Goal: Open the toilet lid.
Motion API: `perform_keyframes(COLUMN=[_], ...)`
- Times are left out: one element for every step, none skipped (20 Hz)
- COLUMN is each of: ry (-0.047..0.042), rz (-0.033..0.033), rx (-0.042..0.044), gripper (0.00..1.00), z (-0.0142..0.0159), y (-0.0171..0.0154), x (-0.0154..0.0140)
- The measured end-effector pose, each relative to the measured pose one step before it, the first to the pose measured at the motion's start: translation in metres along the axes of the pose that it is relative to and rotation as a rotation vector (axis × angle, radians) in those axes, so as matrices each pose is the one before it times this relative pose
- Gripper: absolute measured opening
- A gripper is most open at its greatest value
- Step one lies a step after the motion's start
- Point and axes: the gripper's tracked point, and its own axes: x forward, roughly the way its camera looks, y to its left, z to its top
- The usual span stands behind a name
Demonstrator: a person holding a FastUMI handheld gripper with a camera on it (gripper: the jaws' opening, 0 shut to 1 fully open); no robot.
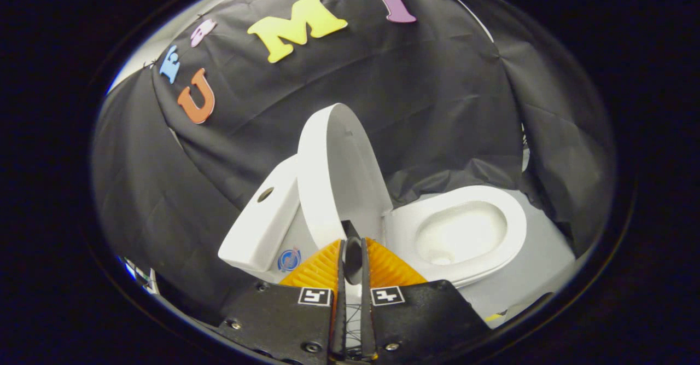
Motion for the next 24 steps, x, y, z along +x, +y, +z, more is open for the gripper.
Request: perform_keyframes(ry=[0.00229, 0.00115, 0.00201, 0.00151, 0.0013, 0.00073, 0.00001, 0.00089, -0.00013, -0.00066, -0.00076, 0.00153, 0.00128, -0.00277, -0.00461, -0.00284, -0.00348, -0.00242, -0.00375, 0.00019, 0.00119, 0.0015, -0.00041, -0.00551], rz=[0.00149, -0.00085, 0.00018, 0.00091, 0.00157, 0.00113, -0.00007, -0.00057, -0.0026, -0.00523, -0.00629, -0.00279, -0.0007, -0.00563, -0.00875, -0.00684, -0.00578, -0.00599, -0.00569, -0.00335, -0.00135, -0.00139, -0.00337, -0.01126], rx=[-0.01897, -0.02284, -0.01652, -0.00981, -0.00409, -0.00579, -0.00582, -0.00966, -0.01264, -0.01512, -0.01294, -0.01285, -0.00901, -0.01265, -0.01238, -0.0115, -0.00935, -0.01034, -0.00922, -0.00594, -0.00549, -0.00512, -0.01103, -0.01621], gripper=[0.14, 0.13, 0.14, 0.14, 0.14, 0.14, 0.14, 0.14, 0.14, 0.14, 0.14, 0.14, 0.14, 0.14, 0.14, 0.14, 0.14, 0.14, 0.14, 0.14, 0.14, 0.14, 0.14, 0.14], z=[-0.00216, -0.00299, -0.00142, -0.00147, -0.00215, -0.00185, -0.00114, -0.00268, -0.0014, -0.00271, -0.0005, -0.00248, -0.00134, 0.00003, 0.00058, -0.00226, -0.00149, -0.00127, -0.00025, -0.00087, -0.00073, -0.00094, 0.00059, 0.00083], y=[0.00716, 0.00684, 0.0064, 0.00538, 0.00495, 0.0043, 0.00455, 0.00433, 0.00411, 0.00323, 0.00321, 0.00386, 0.00409, 0.0034, 0.00195, 0.00232, 0.00196, 0.00114, 0.00104, 0.00279, 0.00174, 0.00073, 0.00174, 0.00165], x=[0.00146, 0.00271, 0.00175, 0.00227, 0.00123, 0.0021, 0.00165, 0.00142, 0.00151, 0.00174, 0.00125, 0.0021, 0.00149, 0.00133, 0.00002, 0.0004, -0.00056, 0.00022, 0.00002, 0.00018, 0.00023, 0.00119, 0.00006, 0.00084])
